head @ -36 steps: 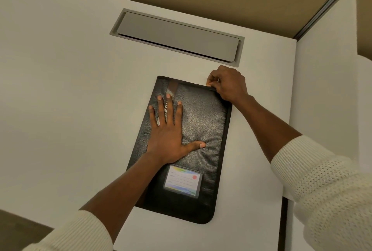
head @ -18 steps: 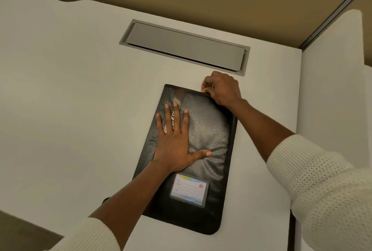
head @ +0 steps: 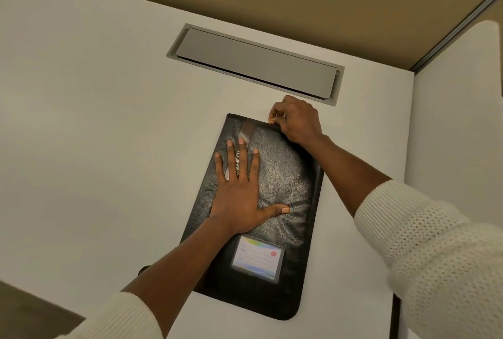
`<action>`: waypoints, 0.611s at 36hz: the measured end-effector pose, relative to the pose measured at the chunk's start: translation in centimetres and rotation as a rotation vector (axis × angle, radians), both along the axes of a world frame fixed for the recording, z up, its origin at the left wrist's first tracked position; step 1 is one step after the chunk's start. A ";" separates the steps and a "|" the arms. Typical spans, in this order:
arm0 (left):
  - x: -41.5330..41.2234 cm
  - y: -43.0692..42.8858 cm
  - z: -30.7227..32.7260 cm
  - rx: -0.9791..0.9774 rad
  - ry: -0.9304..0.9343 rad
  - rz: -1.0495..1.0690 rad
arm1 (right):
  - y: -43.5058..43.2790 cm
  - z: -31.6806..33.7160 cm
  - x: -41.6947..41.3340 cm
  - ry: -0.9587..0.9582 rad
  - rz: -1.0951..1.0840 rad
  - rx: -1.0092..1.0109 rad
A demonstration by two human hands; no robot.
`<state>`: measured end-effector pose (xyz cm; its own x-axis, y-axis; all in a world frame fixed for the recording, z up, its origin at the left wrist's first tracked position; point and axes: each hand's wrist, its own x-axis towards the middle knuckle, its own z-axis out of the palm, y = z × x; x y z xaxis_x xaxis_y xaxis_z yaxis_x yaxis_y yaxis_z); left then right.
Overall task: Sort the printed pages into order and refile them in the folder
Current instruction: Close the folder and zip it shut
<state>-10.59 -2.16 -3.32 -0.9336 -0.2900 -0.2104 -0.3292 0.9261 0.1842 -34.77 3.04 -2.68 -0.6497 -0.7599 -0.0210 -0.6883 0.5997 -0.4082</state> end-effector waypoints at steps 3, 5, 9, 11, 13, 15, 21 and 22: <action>0.0 0.0 0.0 -0.004 0.011 0.001 | -0.6 -0.1 0.2 0.005 -0.001 -0.003; 0.0 0.0 0.0 -0.004 0.011 0.002 | -0.9 -0.2 0.3 0.010 0.001 -0.010; 0.0 0.1 0.0 0.008 0.022 0.007 | -1.5 -0.6 0.6 0.015 -0.004 -0.023; 0.0 0.1 -0.1 0.003 0.017 0.005 | -1.6 -0.7 0.6 0.014 -0.003 -0.028; 0.0 0.0 -0.1 0.004 0.017 0.004 | -1.7 -0.7 0.6 0.020 0.004 -0.029; 0.0 0.0 -0.1 0.004 0.018 0.000 | -1.9 -0.7 0.5 0.025 0.011 -0.027; 0.1 0.0 -0.1 0.000 0.025 0.000 | -3.5 -0.7 0.9 0.036 0.022 -0.027; 0.0 0.0 -0.1 -0.002 0.023 0.000 | -3.8 -0.7 1.0 0.034 0.025 -0.029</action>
